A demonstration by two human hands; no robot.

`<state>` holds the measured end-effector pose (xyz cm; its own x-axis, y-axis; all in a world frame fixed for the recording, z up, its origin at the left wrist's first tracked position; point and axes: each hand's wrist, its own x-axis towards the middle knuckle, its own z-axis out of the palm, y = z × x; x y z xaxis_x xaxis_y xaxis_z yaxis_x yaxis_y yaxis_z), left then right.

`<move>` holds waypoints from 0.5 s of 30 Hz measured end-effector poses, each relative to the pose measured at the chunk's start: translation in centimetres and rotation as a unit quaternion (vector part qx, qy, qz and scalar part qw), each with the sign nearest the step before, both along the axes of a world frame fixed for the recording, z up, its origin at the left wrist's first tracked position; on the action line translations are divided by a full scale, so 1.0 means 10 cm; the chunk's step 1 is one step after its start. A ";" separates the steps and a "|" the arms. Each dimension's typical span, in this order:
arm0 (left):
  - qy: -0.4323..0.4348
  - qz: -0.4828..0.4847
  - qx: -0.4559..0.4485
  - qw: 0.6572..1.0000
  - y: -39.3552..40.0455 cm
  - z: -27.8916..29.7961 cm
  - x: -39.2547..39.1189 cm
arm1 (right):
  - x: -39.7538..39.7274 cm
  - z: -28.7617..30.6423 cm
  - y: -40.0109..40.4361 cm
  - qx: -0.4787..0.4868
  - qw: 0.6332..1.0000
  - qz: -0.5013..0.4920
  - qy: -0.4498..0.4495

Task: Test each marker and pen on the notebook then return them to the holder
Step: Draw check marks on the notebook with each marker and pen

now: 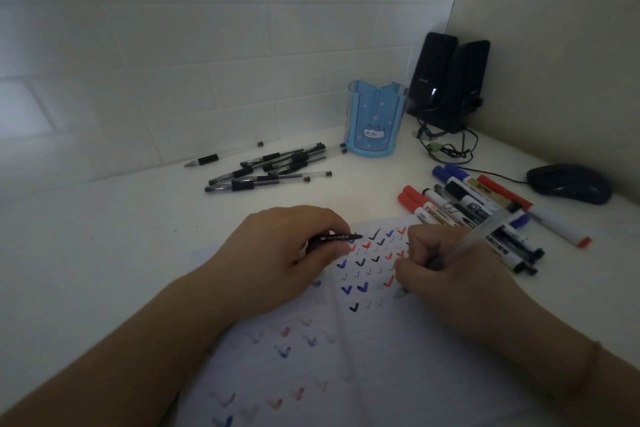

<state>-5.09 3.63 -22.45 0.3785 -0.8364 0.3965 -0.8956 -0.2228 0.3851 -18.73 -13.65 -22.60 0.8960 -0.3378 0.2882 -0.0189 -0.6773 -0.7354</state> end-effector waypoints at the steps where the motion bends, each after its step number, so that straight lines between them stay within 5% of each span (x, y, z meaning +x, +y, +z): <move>1: 0.005 -0.005 -0.001 1.000 0.00 0.00 0.00 | 0.00 0.00 0.00 0.001 1.000 -0.005 0.000; 5: 0.044 -0.021 -0.020 0.999 -0.02 0.01 0.01 | -0.01 0.10 0.01 0.100 0.995 -0.024 -0.006; 10: 0.082 -0.034 -0.035 0.995 -0.03 0.03 -0.04 | -0.07 0.21 -0.07 0.325 0.944 0.053 -0.019; 15: 0.100 -0.054 -0.024 0.993 -0.04 0.01 -0.10 | -0.09 0.21 -0.08 0.359 0.926 0.115 -0.023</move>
